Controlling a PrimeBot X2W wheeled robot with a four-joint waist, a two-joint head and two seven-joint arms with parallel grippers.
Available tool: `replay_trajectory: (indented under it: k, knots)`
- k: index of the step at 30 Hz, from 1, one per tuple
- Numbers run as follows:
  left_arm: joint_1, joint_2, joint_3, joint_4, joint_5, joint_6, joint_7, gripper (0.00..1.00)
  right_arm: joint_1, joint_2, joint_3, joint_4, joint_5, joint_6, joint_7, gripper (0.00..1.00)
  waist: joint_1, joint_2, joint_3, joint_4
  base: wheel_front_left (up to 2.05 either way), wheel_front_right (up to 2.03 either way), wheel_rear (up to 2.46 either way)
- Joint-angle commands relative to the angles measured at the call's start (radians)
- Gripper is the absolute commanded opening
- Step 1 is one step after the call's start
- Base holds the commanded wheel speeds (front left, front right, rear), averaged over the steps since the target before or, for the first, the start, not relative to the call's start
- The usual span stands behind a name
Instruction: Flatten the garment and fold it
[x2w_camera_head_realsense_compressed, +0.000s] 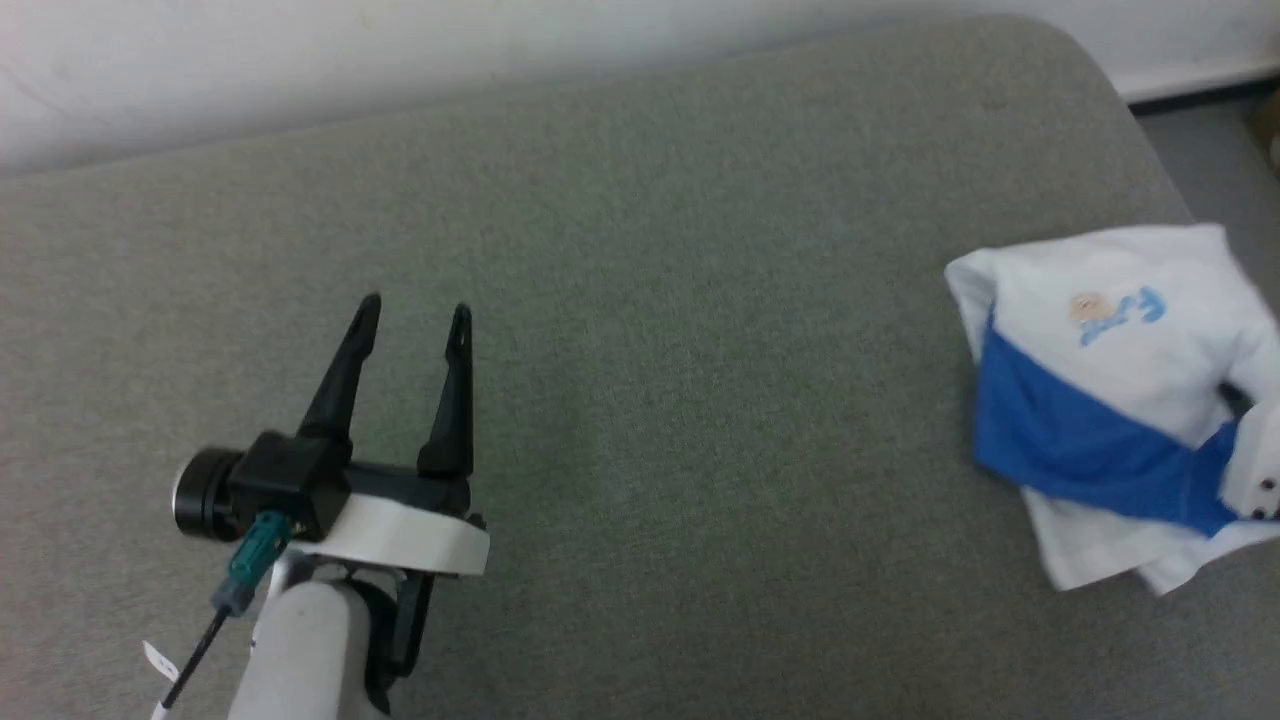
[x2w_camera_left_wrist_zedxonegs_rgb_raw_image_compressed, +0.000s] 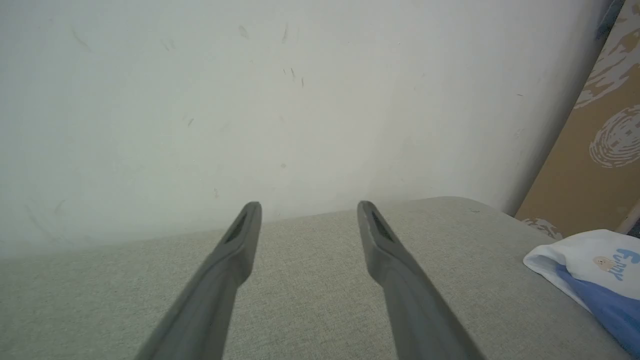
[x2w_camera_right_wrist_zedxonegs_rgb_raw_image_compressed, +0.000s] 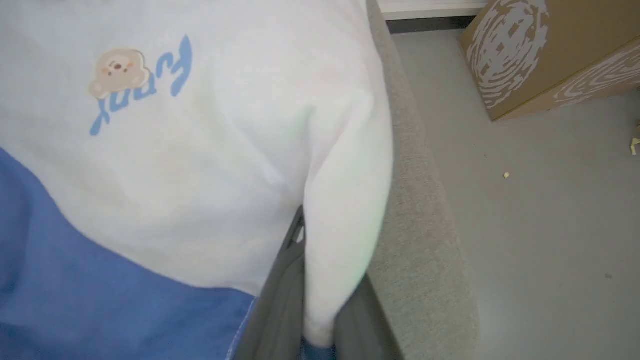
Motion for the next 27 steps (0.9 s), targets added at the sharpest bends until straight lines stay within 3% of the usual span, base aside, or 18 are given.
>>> replay_trajectory:
  k: [1, 6, 7, 8, 14, 18, 23, 27]
  knots:
    - [-0.028, 0.014, -0.007, -0.011, 0.011, -0.009, 0.007, 1.00, -0.044, -0.008, -0.016, 0.034, -0.010, -0.001, -0.049, 0.00, -0.0002, 0.0000, 0.157, -0.049, 0.00, 0.00, 0.00]
    - [-0.071, 0.037, -0.021, -0.036, 0.029, -0.015, 0.024, 1.00, -0.139, 0.006, -0.077, 0.170, -0.019, -0.001, -0.203, 0.00, -0.0002, 0.0000, 0.222, -0.049, 0.00, 0.00, 0.00]
    - [-0.077, 0.040, -0.023, -0.039, 0.031, -0.015, 0.026, 1.00, -0.154, 0.012, -0.084, 0.191, -0.020, -0.001, -0.233, 0.37, -0.0002, 0.0000, 0.231, -0.047, 0.00, 0.00, 0.00]
    - [-0.081, 0.043, -0.024, -0.040, 0.032, -0.015, 0.027, 1.00, -0.167, 0.012, -0.091, 0.219, -0.032, -0.001, -0.264, 1.00, -0.0002, 0.0000, 0.236, -0.045, 0.00, 0.00, 0.00]
    - [-0.087, 0.039, -0.026, -0.021, 0.023, -0.007, 0.016, 1.00, -0.202, 0.034, -0.156, 0.408, -0.051, -0.001, -0.357, 1.00, -0.0002, 0.0000, 0.222, -0.025, 0.00, 0.00, 0.00]
    - [-0.066, 0.029, -0.023, 0.005, 0.007, 0.002, 0.001, 1.00, -0.169, 0.024, -0.217, 0.460, -0.024, -0.001, -0.419, 1.00, -0.0002, 0.0000, 0.166, -0.007, 0.00, 0.00, 0.00]
    - [-0.015, 0.016, -0.009, 0.035, -0.018, 0.018, -0.015, 1.00, -0.089, -0.003, -0.228, 0.466, -0.050, -0.001, -0.481, 1.00, -0.0002, 0.0000, 0.071, 0.015, 0.00, 0.00, 0.00]
    - [0.036, 0.006, 0.007, 0.050, -0.040, 0.034, -0.022, 1.00, -0.011, 0.000, -0.237, 0.365, -0.091, -0.001, -0.495, 1.00, -0.0002, 0.0000, -0.009, 0.035, 0.00, 0.00, 0.00]
